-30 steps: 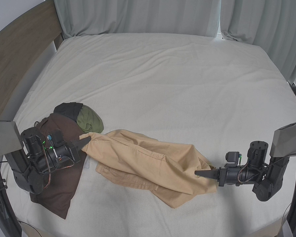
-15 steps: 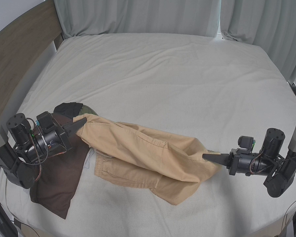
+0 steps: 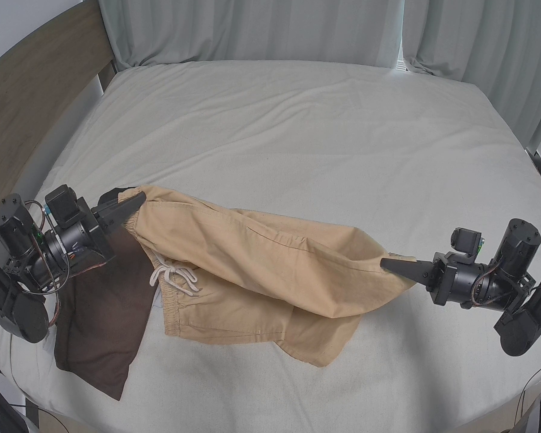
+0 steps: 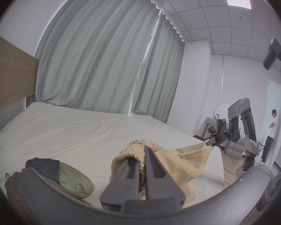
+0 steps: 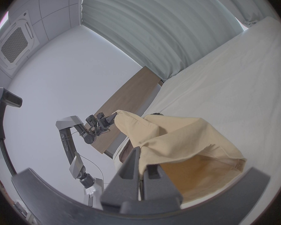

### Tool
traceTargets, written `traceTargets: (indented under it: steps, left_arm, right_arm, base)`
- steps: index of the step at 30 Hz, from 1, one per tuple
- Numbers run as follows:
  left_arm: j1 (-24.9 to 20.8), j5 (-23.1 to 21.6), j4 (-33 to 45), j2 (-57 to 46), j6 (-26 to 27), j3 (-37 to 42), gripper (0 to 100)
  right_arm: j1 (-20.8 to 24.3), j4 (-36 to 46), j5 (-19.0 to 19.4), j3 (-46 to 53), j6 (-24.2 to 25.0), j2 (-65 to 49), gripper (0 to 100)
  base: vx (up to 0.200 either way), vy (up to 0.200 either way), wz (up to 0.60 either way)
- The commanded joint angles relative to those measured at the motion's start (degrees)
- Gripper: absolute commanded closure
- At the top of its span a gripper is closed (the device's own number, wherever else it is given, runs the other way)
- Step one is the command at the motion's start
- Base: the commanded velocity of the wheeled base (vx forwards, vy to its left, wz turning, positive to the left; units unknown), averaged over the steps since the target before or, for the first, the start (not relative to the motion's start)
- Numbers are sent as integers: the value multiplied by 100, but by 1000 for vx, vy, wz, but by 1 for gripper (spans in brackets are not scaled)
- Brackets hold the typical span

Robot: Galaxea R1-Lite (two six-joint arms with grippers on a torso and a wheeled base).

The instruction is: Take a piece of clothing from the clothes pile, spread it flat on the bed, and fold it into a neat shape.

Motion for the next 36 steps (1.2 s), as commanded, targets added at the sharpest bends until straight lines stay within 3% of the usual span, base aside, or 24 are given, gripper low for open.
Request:
traceTargets:
  steps: [1,15,36]
  left_arm:
    - [5,2,-5,-92,-8,1,100]
    - [75,-7,-5,-48,-26,-69,100]
    - [154,-7,-5,39,-79,-139,100]
  right_arm:
    - [-6,-10,-32,-39,4,-97,100]
    - [3,-10,-437,-232,4,-212,100]
    - [-33,-1,-683,-443,162,-590,100]
  base:
    - [0,0,0]
    - [0,0,0]
    - [0,0,0]
